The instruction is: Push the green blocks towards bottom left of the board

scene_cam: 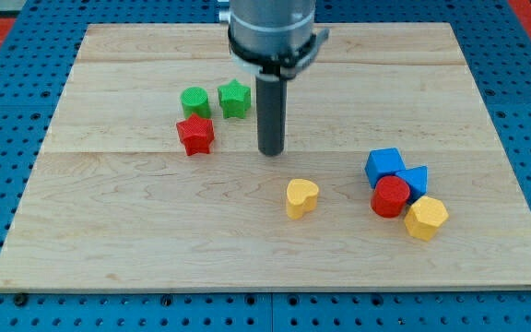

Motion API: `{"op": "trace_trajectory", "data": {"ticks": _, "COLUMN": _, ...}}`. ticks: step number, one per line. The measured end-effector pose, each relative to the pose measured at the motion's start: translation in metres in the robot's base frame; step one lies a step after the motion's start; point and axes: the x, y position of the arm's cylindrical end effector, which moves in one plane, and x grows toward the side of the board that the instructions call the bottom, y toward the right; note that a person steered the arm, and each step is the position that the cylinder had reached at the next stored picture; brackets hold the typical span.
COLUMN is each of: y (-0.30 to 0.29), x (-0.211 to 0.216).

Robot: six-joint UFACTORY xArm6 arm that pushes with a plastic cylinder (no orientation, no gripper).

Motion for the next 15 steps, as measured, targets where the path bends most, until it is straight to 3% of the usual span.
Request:
{"op": "trace_trajectory", "data": {"ticks": 2, "y": -0.025, "x": -0.089}}
{"op": "trace_trajectory", "data": {"ticks": 4, "y": -0.086, "x": -0.043}}
{"op": "trace_trajectory", "data": {"ticks": 5, "y": -0.096, "x": -0.076}}
{"op": "trace_trajectory", "data": {"ticks": 6, "y": -0.124, "x": -0.074}}
{"op": "trace_trajectory", "data": {"ticks": 7, "y": -0.162, "x": -0.039}}
{"op": "trace_trajectory", "data": {"ticks": 9, "y": -0.192, "x": -0.074}}
{"op": "trace_trajectory", "data": {"ticks": 10, "y": -0.231, "x": -0.047}}
{"op": "trace_trajectory", "data": {"ticks": 12, "y": -0.216, "x": 0.022}}
{"op": "trace_trajectory", "data": {"ticks": 13, "y": -0.230, "x": 0.010}}
{"op": "trace_trajectory", "data": {"ticks": 14, "y": -0.184, "x": 0.007}}
{"op": "trace_trajectory", "data": {"ticks": 15, "y": -0.201, "x": 0.040}}
